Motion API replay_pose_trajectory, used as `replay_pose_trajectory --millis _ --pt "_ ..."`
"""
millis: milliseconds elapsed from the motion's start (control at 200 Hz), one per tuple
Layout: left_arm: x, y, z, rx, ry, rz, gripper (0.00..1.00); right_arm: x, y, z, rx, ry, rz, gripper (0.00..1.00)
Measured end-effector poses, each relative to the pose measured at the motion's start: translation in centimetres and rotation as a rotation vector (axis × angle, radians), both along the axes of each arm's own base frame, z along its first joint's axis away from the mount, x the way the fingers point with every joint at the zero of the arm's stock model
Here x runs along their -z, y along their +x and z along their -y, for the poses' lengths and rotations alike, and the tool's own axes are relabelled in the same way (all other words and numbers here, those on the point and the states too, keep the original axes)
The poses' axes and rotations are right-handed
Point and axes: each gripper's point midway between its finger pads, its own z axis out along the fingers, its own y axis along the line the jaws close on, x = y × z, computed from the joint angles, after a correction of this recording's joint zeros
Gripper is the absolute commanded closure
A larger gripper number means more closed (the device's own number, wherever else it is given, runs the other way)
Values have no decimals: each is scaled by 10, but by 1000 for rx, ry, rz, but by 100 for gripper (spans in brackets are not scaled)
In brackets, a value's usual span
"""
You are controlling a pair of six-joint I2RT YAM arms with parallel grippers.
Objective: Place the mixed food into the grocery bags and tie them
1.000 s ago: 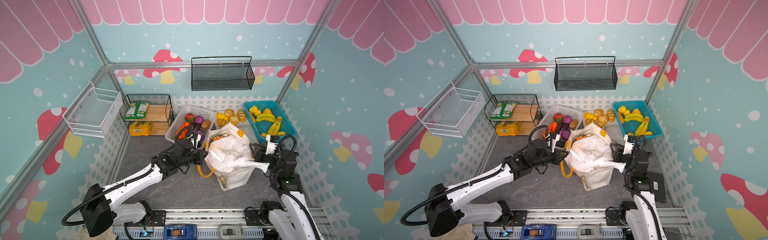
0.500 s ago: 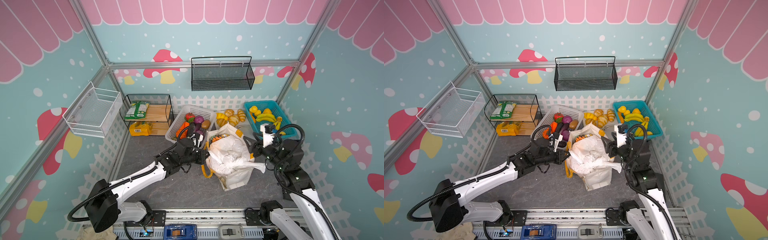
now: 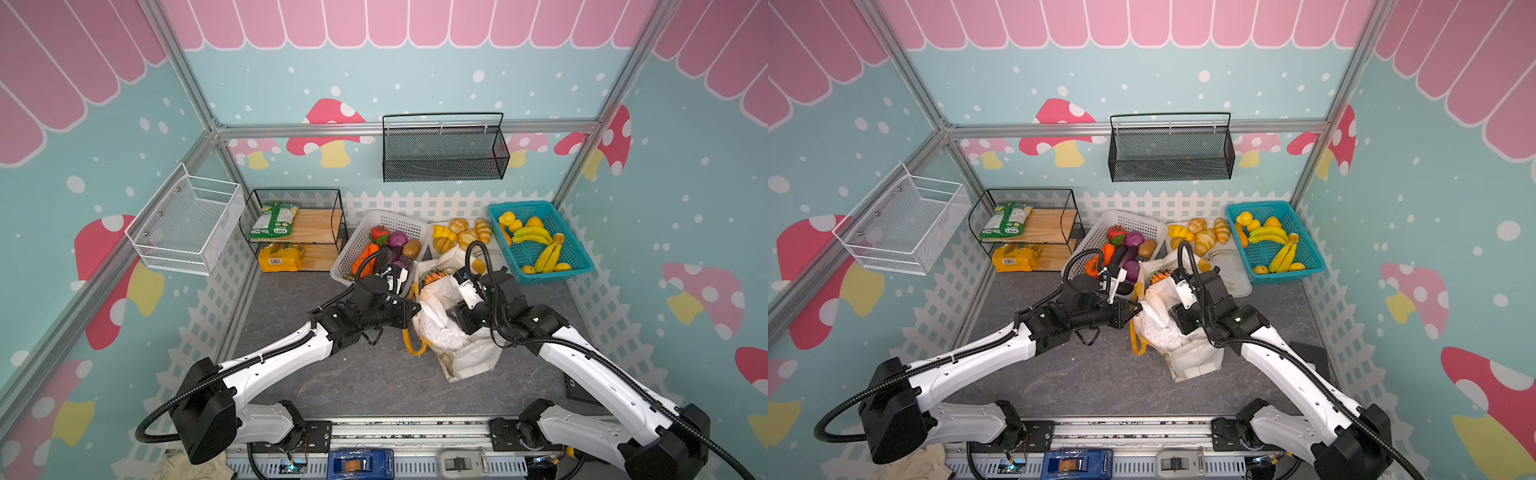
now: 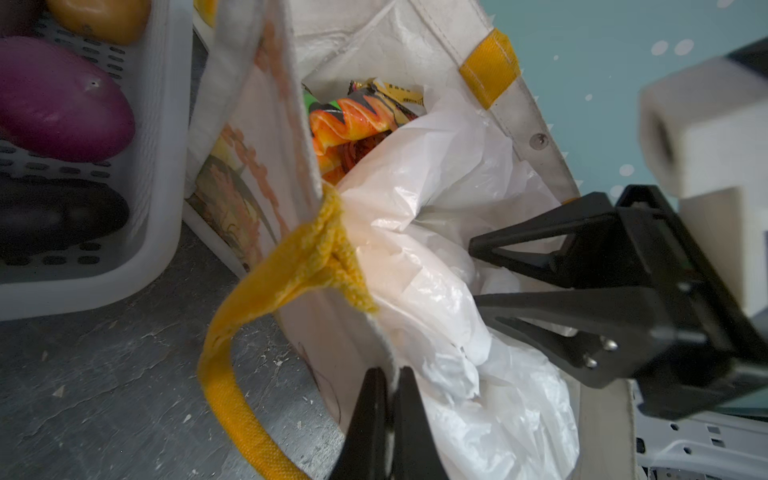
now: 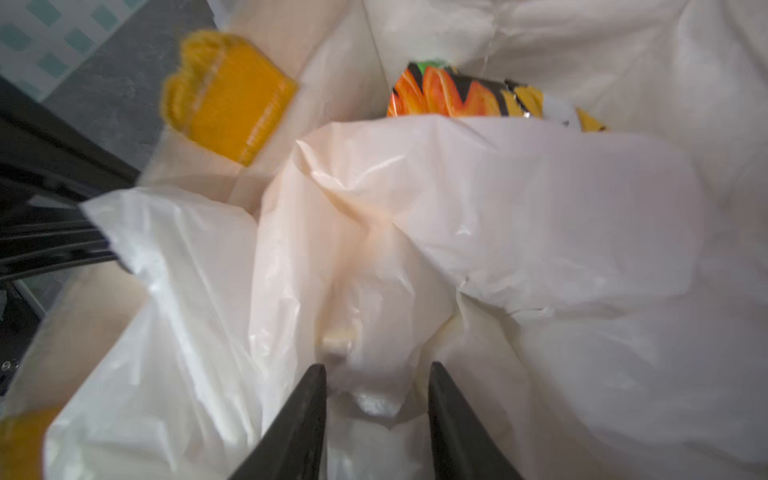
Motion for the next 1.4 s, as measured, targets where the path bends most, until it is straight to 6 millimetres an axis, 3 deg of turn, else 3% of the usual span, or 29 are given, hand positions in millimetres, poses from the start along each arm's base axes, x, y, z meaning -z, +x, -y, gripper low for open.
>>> replay_pose_trajectory --millis 290,450,565,730,821,906,1011,1086,1271,1401 --pt "-2 -7 4 48 -21 -19 100 54 9 -1 58 -41 -102 67" --pt "-5 -7 6 60 -40 -20 100 50 9 0 67 -28 -93 53" --pt "-8 -7 7 65 -49 -13 100 22 5 3 60 10 -45 42" --pt "-8 -7 9 71 -55 -11 100 -66 16 6 78 93 161 36" --pt "-8 -7 10 74 -58 -11 100 -104 28 25 151 105 257 37" --pt "-8 -7 10 76 -59 -11 100 -115 45 57 256 84 296 39" --pt "-8 -7 10 78 -60 -12 100 -107 60 97 387 24 286 39" --pt "-8 -8 11 80 -60 -13 100 -97 68 111 433 -11 266 40" --pt "-8 -10 12 92 -65 -20 100 -53 79 116 445 -92 166 58" --pt "-9 -12 13 101 -75 -34 100 -33 76 115 434 -112 118 52"
